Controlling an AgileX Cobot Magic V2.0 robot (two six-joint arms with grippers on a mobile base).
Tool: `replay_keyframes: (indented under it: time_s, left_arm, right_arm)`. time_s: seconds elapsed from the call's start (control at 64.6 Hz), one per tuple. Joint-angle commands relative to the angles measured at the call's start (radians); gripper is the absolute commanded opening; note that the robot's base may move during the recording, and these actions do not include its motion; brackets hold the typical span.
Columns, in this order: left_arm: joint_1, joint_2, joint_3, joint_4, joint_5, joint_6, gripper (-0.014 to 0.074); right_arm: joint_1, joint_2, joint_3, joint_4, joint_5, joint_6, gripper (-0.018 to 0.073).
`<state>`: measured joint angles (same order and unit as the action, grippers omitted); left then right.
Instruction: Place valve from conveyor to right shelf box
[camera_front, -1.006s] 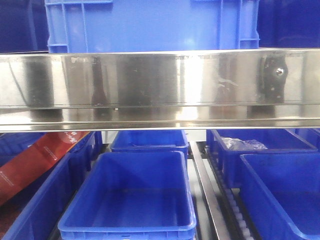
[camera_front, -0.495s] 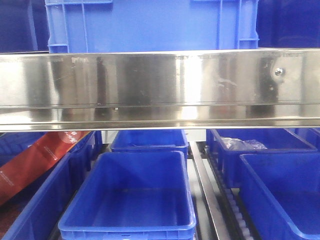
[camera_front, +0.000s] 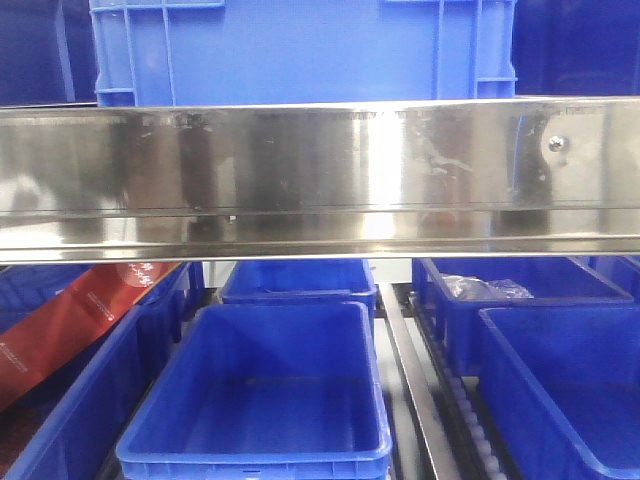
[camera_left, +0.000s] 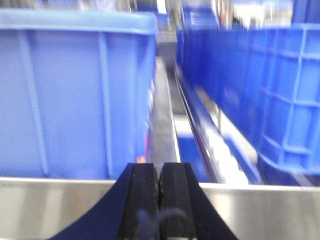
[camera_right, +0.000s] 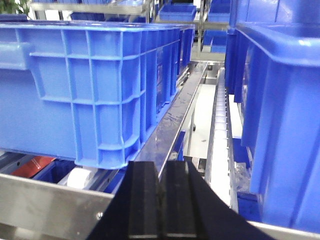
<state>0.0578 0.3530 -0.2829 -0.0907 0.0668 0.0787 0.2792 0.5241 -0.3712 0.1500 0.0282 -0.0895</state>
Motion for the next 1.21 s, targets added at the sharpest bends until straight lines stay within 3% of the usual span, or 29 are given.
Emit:
replay_keyframes:
  time_s: [0.0,0.743,0.851,1.145,1.191]
  left_arm:
    - [0.004,-0.019,0.013,-0.003,-0.055,-0.005,-0.0111]
    - [0.006,-0.024,0.021,0.005,-0.084,-0.005,-0.0111]
    - [0.006,-0.078,0.066,0.062,-0.084,-0.005,-0.0111]
    - [0.006,-0.353,0.283,0.065,-0.079,-0.005,-0.0111]
    - [0.006,-0.353,0.283,0.067,-0.004,-0.005,-0.0111]
  right_arm:
    - [-0.007,-0.01,0.007,-0.01,-0.044,-0.007,-0.0162]
    - [-0.007,-0.011,0.007,-0.01,-0.04,-0.007,-0.0162]
    - [-0.007,-0.011,0.007,-0.01,-0.04,-0.007,-0.0162]
    - [-0.007,-0.011,0.007,-0.01,-0.04,-0.007,-0.0162]
    - [-0.007,-0.011,0.007,-0.01,-0.042,-0.007,-0.0162]
